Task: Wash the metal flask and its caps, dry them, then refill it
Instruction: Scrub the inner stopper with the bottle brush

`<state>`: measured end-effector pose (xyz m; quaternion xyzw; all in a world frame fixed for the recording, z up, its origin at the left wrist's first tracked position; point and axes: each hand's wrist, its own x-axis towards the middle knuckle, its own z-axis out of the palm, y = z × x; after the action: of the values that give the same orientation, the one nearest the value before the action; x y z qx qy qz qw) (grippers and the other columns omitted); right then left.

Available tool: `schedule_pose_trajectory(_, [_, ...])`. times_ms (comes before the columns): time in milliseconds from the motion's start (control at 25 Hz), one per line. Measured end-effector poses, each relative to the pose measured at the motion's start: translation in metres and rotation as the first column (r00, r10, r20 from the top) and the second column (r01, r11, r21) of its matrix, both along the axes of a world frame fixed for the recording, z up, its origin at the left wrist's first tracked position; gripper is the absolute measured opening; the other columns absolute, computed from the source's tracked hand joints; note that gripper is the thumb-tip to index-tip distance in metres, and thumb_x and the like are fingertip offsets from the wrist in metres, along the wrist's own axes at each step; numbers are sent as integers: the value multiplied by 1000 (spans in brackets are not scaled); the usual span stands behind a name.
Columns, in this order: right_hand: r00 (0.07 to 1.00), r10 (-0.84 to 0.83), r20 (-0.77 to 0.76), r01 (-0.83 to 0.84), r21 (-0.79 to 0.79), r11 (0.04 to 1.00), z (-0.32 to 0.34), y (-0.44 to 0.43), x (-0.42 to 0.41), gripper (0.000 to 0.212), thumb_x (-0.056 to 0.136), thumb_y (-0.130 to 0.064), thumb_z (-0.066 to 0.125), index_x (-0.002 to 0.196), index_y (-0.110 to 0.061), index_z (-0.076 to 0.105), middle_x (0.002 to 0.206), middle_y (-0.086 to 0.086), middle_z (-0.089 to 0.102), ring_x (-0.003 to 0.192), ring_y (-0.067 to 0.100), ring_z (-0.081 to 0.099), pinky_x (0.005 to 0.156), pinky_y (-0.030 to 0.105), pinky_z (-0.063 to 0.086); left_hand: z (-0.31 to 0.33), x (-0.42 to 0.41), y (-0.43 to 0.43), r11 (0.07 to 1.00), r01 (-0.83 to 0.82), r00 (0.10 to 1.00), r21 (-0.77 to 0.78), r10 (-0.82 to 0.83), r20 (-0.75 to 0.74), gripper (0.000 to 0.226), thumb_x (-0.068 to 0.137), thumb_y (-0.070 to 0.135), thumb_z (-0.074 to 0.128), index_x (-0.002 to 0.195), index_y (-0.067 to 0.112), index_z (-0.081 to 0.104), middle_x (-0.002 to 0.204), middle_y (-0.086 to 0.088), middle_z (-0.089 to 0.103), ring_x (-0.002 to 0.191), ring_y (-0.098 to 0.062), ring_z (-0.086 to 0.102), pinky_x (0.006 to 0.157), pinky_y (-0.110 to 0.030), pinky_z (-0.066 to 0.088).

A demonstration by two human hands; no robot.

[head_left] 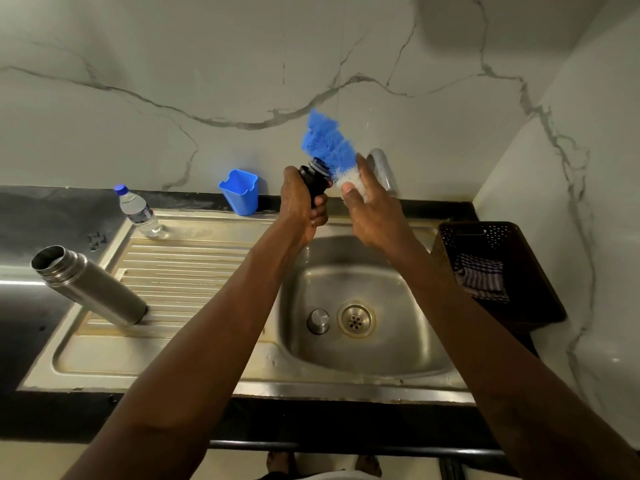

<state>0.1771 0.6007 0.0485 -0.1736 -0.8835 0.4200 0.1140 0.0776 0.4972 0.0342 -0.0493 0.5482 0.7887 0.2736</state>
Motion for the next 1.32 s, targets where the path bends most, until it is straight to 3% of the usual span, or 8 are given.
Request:
schedule_pose_trajectory(200, [990,-65,-122,71,42,997,-10,-6,13,53,110,-38,39,161,-37,24,140,11,60,113,26,64,97,35,50,-15,-8,-2,980,-47,998,-195,37,-58,57,103,43,22,84,7,62,53,-1,39,39,-13,27,40,-20,24])
schedule_pose_trajectory(400, [995,-7,-97,15,86,996,0,-3,1,52,110,-35,41,161,-33,29,150,9,49,130,25,56,110,42,47,-19,6,4,964,6,986,-265,-49,-157,43,104,39,25,81,13,51,57,-2,43,42,-12,35,43,-21,30])
schedule_pose_trajectory(640, [997,30,-70,-29,14,999,-10,-20,11,53,110,-38,41,161,-37,25,150,8,53,129,25,57,107,36,44,-18,-2,-1,981,-28,998,-192,17,-63,46,103,45,26,73,18,48,56,-1,41,45,-13,32,43,-23,28])
schedule_pose_trajectory(920, [996,-90,19,91,-82,992,-16,-11,1,54,109,-43,39,161,-38,25,153,10,49,128,27,56,104,38,48,-5,-1,7,985,-34,998,-168,24,-59,51,102,44,24,97,7,59,58,-3,40,40,-14,31,40,-21,27])
schedule_pose_trajectory(1040, [993,-111,-36,105,-153,983,-25,-22,9,53,107,-49,41,158,-44,27,151,8,50,122,31,60,98,52,55,-10,-6,4,987,-57,998,-149,58,-2,71,99,72,35,93,8,65,59,-4,47,41,-14,37,42,-22,34])
schedule_pose_trajectory(1120, [988,-153,-34,142,-217,966,-30,-18,7,52,105,-50,40,156,-45,28,140,7,56,107,31,67,87,50,59,-10,0,4,999,-1,1000,-41,0,-11,81,82,87,52,97,9,69,68,-5,59,49,-15,50,50,-28,47])
schedule_pose_trajectory(1240, [977,-211,-15,196,-310,930,-23,-7,5,53,108,-45,41,159,-38,29,134,5,59,87,22,69,63,28,57,-11,9,-3,992,57,998,112,-54,-33,66,77,59,79,115,6,71,96,-9,76,81,-19,74,79,-32,61])
schedule_pose_trajectory(1320, [971,-236,-32,215,-315,925,-17,-5,4,55,107,-46,41,160,-38,27,139,4,57,95,25,70,68,31,58,-19,13,-7,976,63,998,208,-63,-10,54,89,32,83,126,-2,64,120,-21,73,104,-28,75,89,-38,61])
